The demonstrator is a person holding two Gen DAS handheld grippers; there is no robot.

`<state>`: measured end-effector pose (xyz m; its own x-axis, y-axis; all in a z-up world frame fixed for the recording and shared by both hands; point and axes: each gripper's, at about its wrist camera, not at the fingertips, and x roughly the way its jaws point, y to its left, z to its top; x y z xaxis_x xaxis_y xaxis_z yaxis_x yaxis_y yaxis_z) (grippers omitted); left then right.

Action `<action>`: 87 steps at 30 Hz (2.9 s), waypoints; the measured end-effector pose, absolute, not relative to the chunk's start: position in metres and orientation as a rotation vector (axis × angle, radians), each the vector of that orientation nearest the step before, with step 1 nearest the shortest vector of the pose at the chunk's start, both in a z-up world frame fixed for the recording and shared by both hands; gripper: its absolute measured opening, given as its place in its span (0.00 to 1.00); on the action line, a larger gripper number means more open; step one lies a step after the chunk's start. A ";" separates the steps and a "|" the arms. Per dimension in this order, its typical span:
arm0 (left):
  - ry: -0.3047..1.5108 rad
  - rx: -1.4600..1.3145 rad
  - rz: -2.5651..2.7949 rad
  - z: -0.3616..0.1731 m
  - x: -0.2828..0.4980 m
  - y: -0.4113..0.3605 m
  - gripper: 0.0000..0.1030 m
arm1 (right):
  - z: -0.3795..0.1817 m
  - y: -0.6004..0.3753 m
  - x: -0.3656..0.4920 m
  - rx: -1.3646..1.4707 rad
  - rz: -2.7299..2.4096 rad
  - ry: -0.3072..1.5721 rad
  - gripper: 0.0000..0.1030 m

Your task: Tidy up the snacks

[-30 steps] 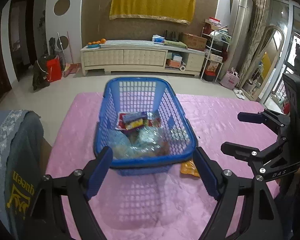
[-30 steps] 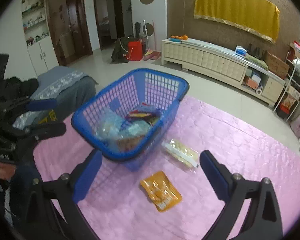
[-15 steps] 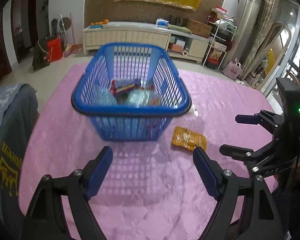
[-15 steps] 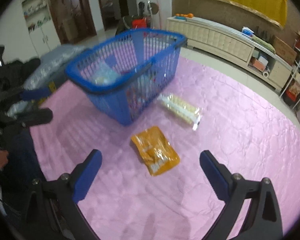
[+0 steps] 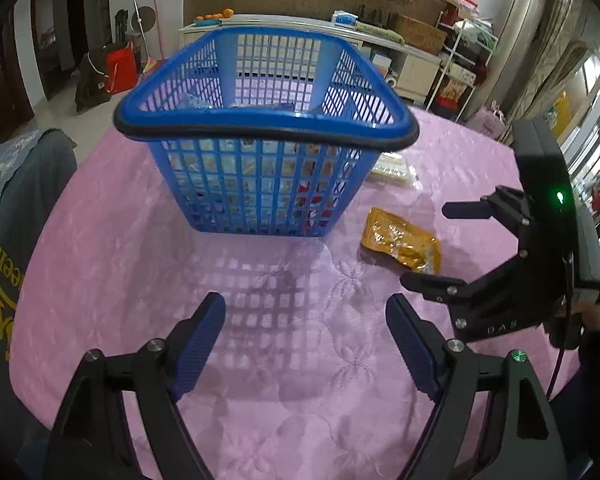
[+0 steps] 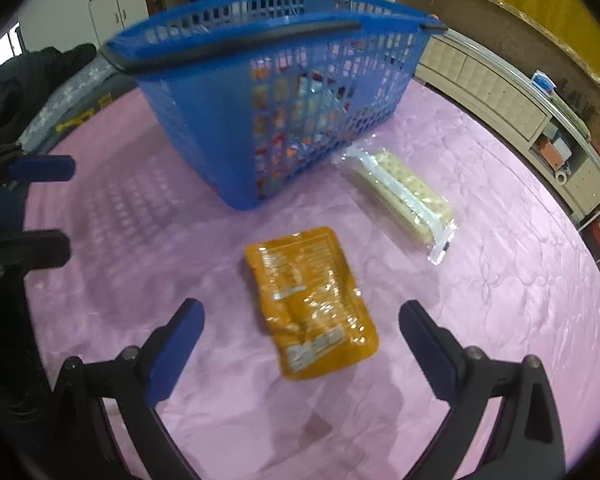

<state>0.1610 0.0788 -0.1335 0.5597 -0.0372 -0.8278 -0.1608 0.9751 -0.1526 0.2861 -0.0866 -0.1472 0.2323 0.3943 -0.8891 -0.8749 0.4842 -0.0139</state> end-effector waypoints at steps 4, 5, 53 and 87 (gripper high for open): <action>0.989 -0.226 0.079 -0.140 0.163 0.080 0.79 | -0.162 -0.083 0.291 -0.623 0.954 1.026 0.75; 0.991 -0.231 0.081 -0.141 0.163 0.081 0.79 | -0.163 -0.084 0.294 -0.597 0.964 1.036 0.74; 0.892 0.253 -0.129 -0.090 0.199 -0.060 0.79 | -0.117 -0.215 0.323 -0.197 0.867 0.951 0.24; 1.204 0.338 0.014 -0.185 0.403 -0.089 0.67 | -0.118 -0.256 0.391 -0.044 0.718 0.936 0.25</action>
